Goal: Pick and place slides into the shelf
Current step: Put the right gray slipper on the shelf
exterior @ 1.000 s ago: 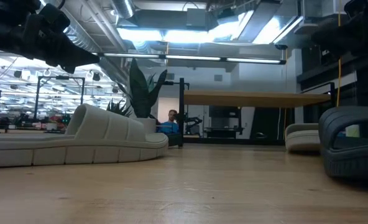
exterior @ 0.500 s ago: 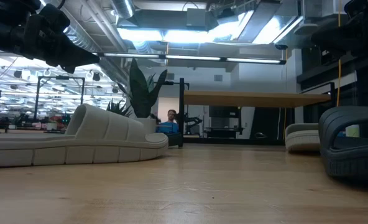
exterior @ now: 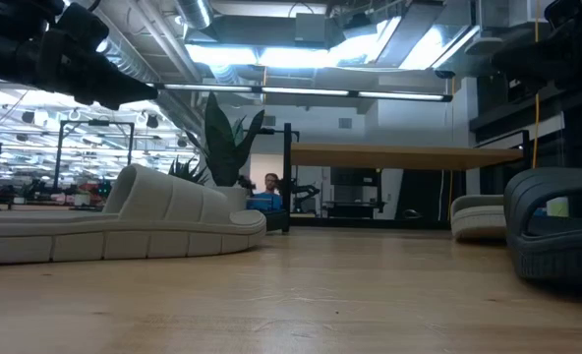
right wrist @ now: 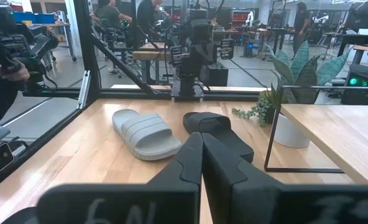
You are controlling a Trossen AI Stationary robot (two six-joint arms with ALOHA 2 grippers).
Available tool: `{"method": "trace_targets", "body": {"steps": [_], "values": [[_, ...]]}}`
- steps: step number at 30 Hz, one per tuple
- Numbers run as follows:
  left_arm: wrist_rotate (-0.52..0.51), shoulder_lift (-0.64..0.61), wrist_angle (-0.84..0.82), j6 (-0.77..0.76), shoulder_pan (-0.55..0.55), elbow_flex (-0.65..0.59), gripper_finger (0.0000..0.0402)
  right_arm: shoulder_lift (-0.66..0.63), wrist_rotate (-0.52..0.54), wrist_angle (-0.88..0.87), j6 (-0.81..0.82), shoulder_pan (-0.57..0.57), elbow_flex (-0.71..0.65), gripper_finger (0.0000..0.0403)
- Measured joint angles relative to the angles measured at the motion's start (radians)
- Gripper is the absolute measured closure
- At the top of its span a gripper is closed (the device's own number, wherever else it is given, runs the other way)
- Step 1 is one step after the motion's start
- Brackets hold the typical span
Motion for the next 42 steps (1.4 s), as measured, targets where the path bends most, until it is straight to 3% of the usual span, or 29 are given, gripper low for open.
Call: {"method": "trace_targets", "body": {"steps": [7,27,42], "values": [[0.000,0.000,0.082,0.116,0.000,0.001,0.0401,0.000,0.000,0.034,-0.181,0.000,0.000,0.0391],[0.000,0.000,0.077,0.140,-0.001,0.001,0.0401,0.000,0.000,0.070,-0.093,0.000,0.000,0.0391],[0.001,0.000,0.076,0.167,-0.001,0.001,0.0401,0.000,0.000,0.071,-0.202,0.000,0.000,0.0391]]}}
